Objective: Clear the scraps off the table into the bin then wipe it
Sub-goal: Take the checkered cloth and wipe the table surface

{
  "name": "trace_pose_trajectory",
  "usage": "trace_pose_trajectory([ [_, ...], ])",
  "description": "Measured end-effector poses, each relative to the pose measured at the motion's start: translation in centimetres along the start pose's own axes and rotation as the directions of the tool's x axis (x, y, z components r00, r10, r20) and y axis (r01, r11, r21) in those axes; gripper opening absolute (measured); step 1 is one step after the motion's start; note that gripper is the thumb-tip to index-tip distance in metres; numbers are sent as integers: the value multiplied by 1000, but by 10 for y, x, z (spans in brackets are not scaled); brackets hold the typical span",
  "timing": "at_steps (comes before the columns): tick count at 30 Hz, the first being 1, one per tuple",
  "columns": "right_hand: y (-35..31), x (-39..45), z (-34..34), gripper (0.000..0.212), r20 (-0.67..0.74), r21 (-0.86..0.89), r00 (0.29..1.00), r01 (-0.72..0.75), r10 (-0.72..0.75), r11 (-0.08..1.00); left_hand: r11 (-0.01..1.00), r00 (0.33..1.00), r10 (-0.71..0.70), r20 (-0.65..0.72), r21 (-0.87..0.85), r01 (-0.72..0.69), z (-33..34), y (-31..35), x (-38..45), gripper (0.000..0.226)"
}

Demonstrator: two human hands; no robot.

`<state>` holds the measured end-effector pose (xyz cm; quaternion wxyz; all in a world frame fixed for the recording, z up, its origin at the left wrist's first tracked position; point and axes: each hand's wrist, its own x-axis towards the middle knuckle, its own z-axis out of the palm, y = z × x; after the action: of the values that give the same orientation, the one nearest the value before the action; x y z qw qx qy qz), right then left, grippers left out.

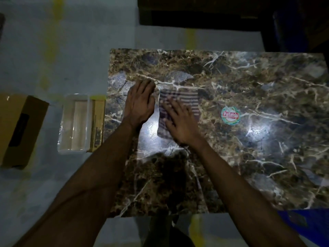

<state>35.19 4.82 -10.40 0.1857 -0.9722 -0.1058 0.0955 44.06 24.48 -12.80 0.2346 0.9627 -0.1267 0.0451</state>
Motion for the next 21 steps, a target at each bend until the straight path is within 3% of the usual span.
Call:
trace_pose_trajectory([
  [3,22,-36,-5,61,24,-9,1000,10,-9,1000,999,1000,-28,-11,-45,28,3,0,-1,46],
  [9,54,22,-30,64,-64,13,964,-257,258,966,992,993,-109,42,-65,111,1,4,2,59],
  [14,7,71,-18,62,-61,24,983,-175,176,984,996,997,-78,12,-45,78,-2,3,0,59],
  [18,-8,14,-2,61,16,6,1000,-16,16,1000,996,997,-78,4,-52,78,-2,3,1,56],
  [21,16,-17,-9,67,15,-70,996,-83,84,994,995,996,-86,5,-52,87,-1,2,1,57],
])
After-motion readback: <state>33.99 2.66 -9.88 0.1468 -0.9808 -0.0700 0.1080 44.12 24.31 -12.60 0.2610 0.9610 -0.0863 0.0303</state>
